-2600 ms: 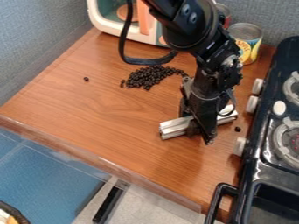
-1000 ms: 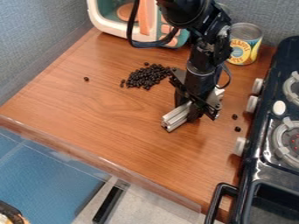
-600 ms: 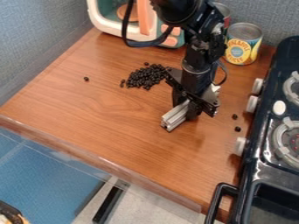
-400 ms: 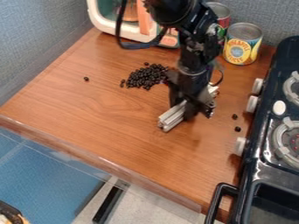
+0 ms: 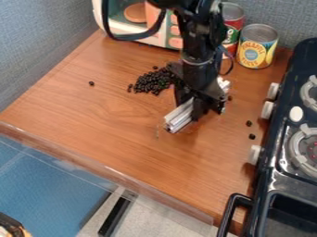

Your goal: Sweep into pile

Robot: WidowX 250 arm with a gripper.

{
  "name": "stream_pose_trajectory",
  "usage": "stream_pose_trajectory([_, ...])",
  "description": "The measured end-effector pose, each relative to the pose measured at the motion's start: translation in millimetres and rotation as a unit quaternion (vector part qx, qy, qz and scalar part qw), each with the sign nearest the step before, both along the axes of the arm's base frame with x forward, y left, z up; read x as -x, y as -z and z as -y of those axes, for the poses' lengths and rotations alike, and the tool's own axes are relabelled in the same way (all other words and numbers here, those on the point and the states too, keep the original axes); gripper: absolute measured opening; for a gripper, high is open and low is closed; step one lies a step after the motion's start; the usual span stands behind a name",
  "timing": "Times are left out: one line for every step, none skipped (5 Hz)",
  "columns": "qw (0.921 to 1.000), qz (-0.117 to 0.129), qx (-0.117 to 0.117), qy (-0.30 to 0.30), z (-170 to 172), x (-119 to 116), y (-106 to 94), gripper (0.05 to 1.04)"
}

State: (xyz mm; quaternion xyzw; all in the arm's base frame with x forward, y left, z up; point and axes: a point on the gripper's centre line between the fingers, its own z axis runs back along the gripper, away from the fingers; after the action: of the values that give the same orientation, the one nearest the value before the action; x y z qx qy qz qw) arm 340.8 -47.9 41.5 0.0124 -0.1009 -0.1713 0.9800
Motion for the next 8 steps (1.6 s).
stream_pose_trajectory([0.9999,-0.003,0.001,0.014,11.3,1.5,1.2,0.394])
stream_pose_trajectory([0.9997,-0.019,-0.009,0.012,18.8,-3.4,16.3,0.394])
stream_pose_trajectory([0.9995,-0.027,-0.018,0.006,24.4,-6.8,28.3,0.394])
stream_pose_trajectory([0.9994,-0.020,-0.025,-0.009,28.6,-15.4,30.1,0.394])
stream_pose_trajectory([0.9994,-0.016,-0.028,-0.016,29.1,-21.2,29.9,0.394])
stream_pose_trajectory([0.9991,-0.015,-0.028,-0.029,30.2,-27.2,30.3,0.393])
stream_pose_trajectory([0.9983,-0.014,-0.031,-0.048,31.0,-35.5,31.0,0.394])
stream_pose_trajectory([0.9974,-0.007,-0.031,-0.065,31.7,-44.7,30.7,0.393])
